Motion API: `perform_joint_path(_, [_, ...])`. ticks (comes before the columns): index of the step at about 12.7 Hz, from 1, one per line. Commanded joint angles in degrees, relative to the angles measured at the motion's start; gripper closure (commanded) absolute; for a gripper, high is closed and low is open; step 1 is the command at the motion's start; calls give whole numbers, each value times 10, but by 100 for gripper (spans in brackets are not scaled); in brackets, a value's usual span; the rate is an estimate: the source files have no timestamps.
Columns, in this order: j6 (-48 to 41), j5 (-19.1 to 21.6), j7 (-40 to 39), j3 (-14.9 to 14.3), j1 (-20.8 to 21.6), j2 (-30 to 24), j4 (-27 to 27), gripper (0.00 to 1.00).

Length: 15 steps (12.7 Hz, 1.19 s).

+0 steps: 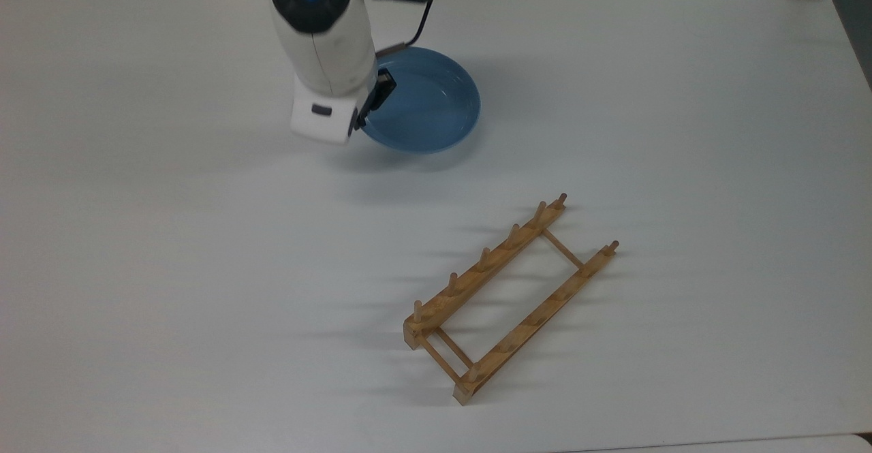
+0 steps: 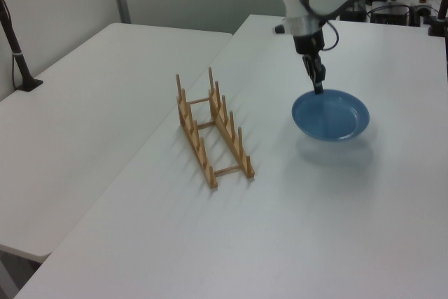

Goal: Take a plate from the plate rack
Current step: 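Carry the plate away from the rack and lower it flat onto the table, then open the gripper, release the plate, and raise the gripper away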

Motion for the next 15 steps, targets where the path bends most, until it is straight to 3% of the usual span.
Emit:
perform_joint_path(1, [0, 4, -9, 0, 1, 26, -3, 100])
perform_joint_path(5, [0, 1, -8, 0, 1, 38, -7, 100])
perform_joint_path(8, [0, -6, -7, 0, 1, 50, -7, 86])
perform_joint_path(9, [0, -7, -7, 0, 1, 50, -6, 78])
perform_joint_path(11, [-7, -7, 2, -1, 1, 37, 2, 0])
perform_joint_path(15, [-16, -7, 103, -1, 0, -37, 14, 0])
